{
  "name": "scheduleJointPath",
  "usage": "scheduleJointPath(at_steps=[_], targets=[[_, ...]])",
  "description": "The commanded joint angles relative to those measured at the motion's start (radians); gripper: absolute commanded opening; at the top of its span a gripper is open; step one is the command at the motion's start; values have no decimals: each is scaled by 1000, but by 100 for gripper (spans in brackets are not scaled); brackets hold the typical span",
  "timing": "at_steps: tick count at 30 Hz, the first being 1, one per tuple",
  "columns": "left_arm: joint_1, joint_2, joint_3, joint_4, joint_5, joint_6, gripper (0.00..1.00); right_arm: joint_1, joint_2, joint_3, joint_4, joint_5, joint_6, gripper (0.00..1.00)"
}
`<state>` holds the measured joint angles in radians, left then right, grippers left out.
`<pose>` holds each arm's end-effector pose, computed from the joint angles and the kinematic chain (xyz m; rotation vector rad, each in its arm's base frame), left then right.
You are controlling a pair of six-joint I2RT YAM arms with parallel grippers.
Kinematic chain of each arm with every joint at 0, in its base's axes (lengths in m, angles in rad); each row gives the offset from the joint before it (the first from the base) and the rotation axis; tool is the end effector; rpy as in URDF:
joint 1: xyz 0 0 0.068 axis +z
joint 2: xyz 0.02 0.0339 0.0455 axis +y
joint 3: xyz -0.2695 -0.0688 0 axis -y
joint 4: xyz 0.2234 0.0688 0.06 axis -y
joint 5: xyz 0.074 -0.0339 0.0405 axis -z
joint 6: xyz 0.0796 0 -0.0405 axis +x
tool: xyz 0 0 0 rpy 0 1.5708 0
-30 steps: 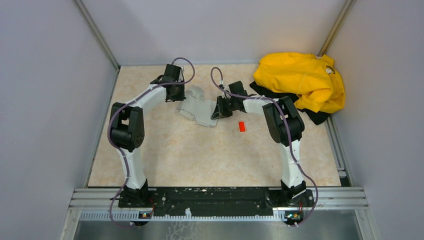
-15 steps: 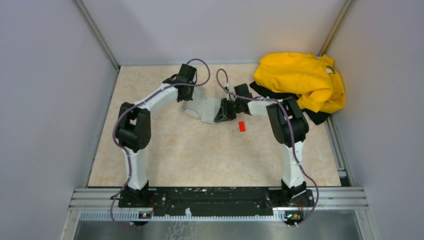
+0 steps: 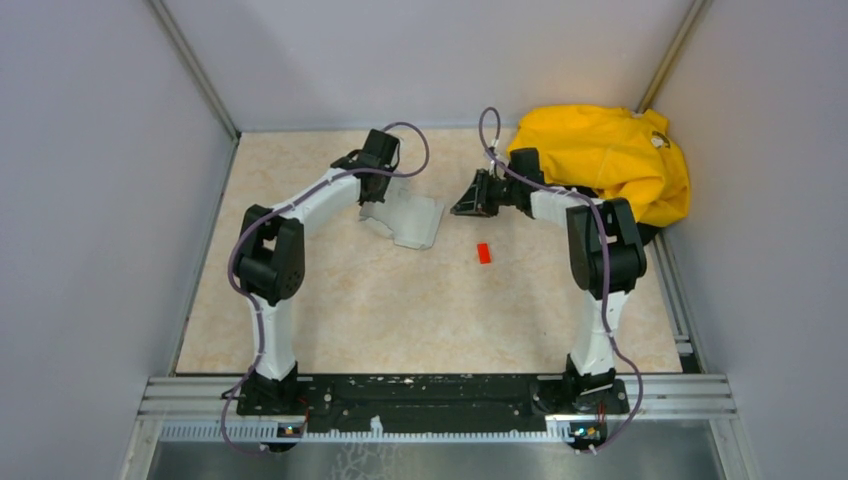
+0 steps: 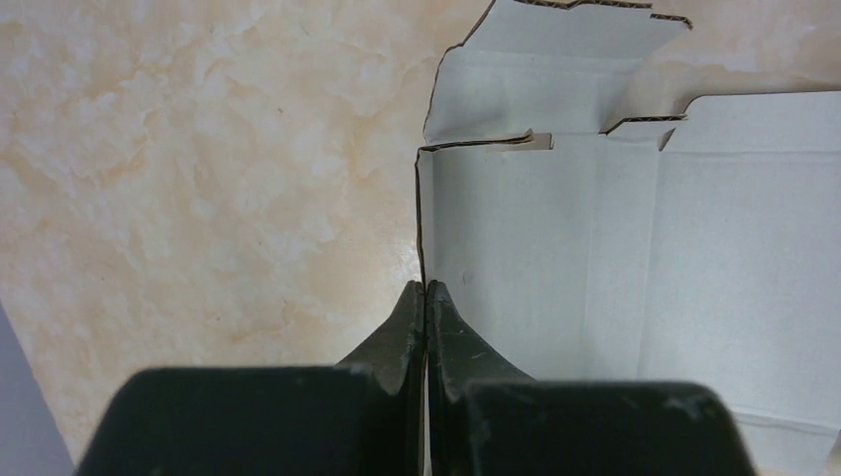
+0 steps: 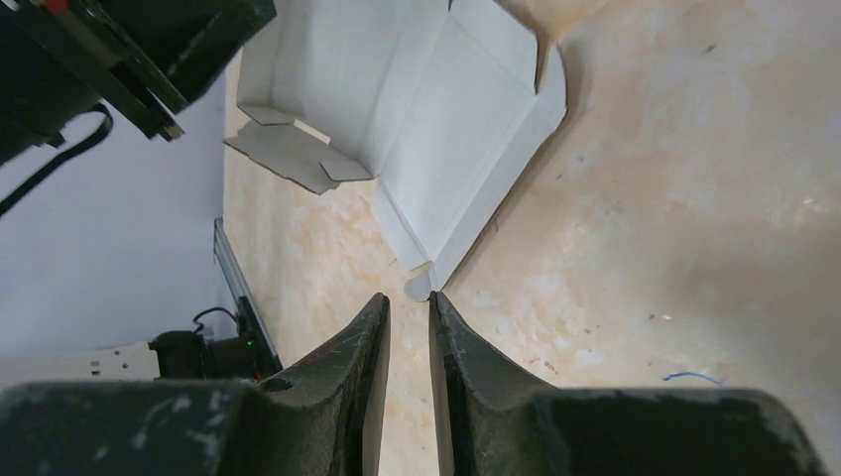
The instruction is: Fold the paper box
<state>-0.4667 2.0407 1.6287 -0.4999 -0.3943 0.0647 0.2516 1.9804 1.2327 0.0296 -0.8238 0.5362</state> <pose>0.4255 -0.1801 0.2027 0.4732 2.3647 0.3067 0.4004 0.1632 0.1685 -0.1267 2.3616 1.3403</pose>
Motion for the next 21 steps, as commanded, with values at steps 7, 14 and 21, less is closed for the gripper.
scheduleJointPath(at_steps=[7, 14, 21], targets=[[-61, -49, -31, 55, 61, 196, 0, -97, 7, 124, 36, -67, -82, 25], [-116, -80, -86, 89, 91, 280, 0, -109, 95, 185, 104, -93, -91, 26], [-172, -109, -152, 141, 65, 323, 0, -109, 229, 280, 146, -123, -69, 26]])
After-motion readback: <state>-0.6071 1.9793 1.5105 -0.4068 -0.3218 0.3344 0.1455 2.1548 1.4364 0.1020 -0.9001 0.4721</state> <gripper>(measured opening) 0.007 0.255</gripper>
